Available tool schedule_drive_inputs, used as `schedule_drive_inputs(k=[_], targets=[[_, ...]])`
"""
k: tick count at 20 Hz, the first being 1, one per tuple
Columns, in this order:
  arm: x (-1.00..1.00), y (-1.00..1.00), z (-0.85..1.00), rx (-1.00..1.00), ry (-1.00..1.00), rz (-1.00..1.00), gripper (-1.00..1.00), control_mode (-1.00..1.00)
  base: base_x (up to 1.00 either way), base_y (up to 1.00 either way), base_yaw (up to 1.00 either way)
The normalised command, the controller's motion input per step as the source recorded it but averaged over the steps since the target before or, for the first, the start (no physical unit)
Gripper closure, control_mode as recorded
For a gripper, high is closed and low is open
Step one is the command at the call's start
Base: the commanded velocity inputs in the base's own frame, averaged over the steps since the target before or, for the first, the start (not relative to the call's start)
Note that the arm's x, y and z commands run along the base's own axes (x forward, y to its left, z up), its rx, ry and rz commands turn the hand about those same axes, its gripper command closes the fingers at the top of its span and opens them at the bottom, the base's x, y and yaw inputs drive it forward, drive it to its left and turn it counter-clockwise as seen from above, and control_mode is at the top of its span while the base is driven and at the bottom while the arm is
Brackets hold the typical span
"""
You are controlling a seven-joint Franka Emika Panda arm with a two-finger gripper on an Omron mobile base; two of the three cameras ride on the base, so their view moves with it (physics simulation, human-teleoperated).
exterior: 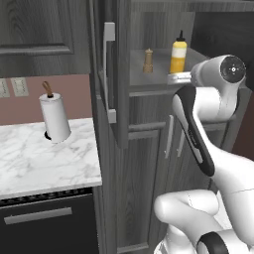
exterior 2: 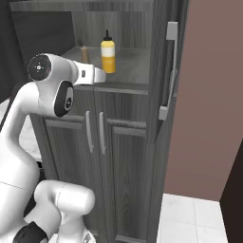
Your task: Take 2 condiments from the cabinet and move them on the counter near the stove.Make sure the condiments are lined up with each other, next to each other.
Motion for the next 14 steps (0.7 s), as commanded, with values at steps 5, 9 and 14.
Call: schedule_drive_inputs(k=[5,9,14], targets=[[0.16,-0.17,0.01,0.00,0.00,-0.04,-1.00,-1.00,0.00,0.00,0.00],[0.32,-0.14,0.00,0.00,0.00,-0.01,-1.00,-1.00,0.00,0.00,0.00],[0.38,-0.10,0.00,0.00,0.00,0.00,-1.00,-1.00,0.00,0.00,0.00]])
